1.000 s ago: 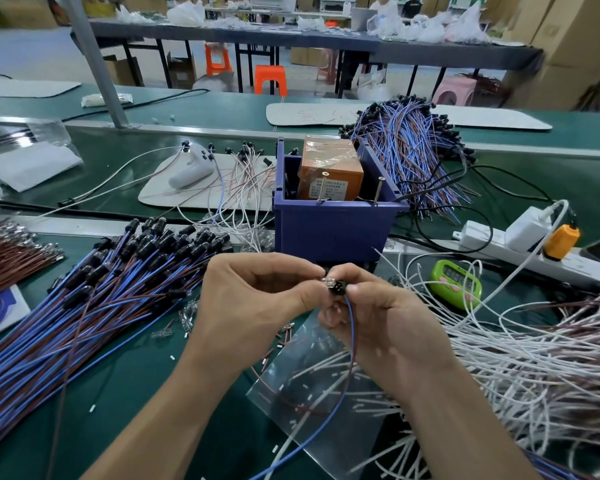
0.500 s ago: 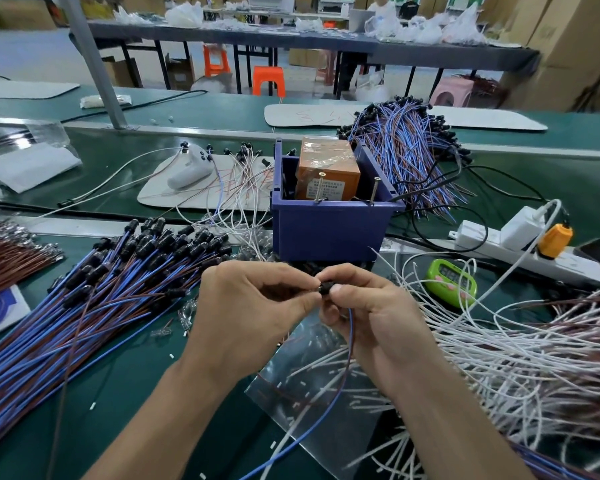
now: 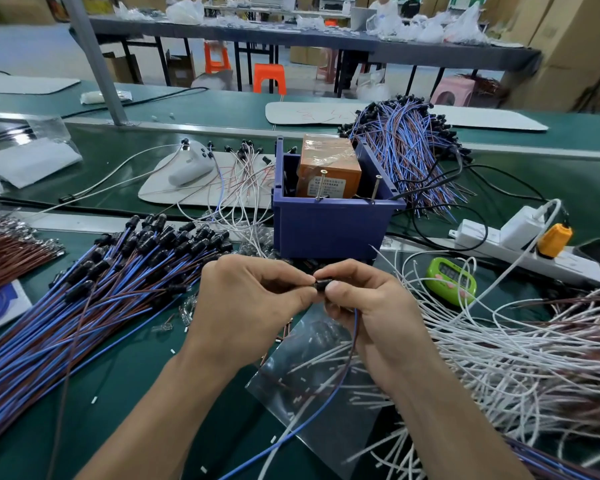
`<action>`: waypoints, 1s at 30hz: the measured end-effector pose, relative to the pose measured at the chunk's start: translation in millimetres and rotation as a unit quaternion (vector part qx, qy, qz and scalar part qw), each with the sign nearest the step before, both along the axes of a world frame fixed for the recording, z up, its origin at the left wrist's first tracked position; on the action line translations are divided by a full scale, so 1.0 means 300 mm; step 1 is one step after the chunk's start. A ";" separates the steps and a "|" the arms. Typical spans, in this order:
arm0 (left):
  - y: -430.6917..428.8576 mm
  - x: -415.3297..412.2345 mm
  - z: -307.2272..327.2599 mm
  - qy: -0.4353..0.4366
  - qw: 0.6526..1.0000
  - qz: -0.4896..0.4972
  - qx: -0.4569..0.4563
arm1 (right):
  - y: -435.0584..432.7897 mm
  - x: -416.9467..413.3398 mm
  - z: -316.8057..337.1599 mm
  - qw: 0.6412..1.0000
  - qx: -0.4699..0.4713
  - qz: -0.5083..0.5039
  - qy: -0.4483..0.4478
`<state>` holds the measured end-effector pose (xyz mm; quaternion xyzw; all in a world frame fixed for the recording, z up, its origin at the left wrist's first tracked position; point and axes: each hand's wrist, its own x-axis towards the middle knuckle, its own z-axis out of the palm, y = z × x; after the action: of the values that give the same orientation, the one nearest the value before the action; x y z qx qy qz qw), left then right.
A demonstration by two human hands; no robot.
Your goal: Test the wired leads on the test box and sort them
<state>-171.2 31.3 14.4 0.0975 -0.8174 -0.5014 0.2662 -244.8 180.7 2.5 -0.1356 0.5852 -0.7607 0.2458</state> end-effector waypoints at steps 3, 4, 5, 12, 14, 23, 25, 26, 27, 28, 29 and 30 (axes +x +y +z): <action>0.001 -0.001 0.003 -0.001 1.000 0.000 -0.006 | 0.000 0.000 0.004 1.000 0.002 -0.009 -0.012; 0.000 -0.001 0.003 -0.003 1.000 0.000 -0.005 | -0.001 0.000 0.004 1.000 -0.001 -0.008 -0.017; -0.002 -0.002 0.001 -0.005 1.000 0.000 -0.003 | -0.002 0.000 0.006 1.000 -0.006 -0.006 -0.023; -0.004 -0.007 -0.017 -0.012 1.000 -0.001 0.027 | -0.001 0.001 0.005 1.000 0.004 0.004 -0.007; -0.004 -0.007 -0.019 -0.014 0.999 -0.005 0.033 | 0.000 -0.001 0.000 1.000 0.007 -0.001 0.005; 0.022 -0.002 -0.008 0.039 0.999 0.002 0.016 | 0.004 -0.026 -0.012 0.976 -0.138 0.014 -0.167; 0.028 0.001 -0.006 0.061 0.998 0.019 0.004 | 0.009 -0.028 -0.008 0.959 -0.186 0.016 -0.214; 0.030 0.003 -0.004 0.072 0.997 0.028 -0.005 | 0.011 -0.027 -0.006 0.951 -0.205 0.016 -0.229; 0.031 0.005 -0.002 0.081 0.996 0.033 -0.013 | 0.011 -0.025 -0.005 0.946 -0.219 0.017 -0.239; 0.033 0.007 0.000 0.089 0.995 0.034 -0.018 | 0.012 -0.023 -0.004 0.943 -0.228 0.017 -0.243; 0.036 0.009 0.002 0.096 0.995 0.031 -0.022 | 0.011 -0.020 -0.002 0.941 -0.234 0.017 -0.242; 0.040 0.011 0.005 0.102 0.994 0.027 -0.024 | 0.009 -0.017 0.000 0.942 -0.235 0.017 -0.239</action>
<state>-167.8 43.4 15.7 0.0612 -0.7947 -0.4818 0.3641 -250.0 183.4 2.5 -0.0139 0.3117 -0.8822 0.3526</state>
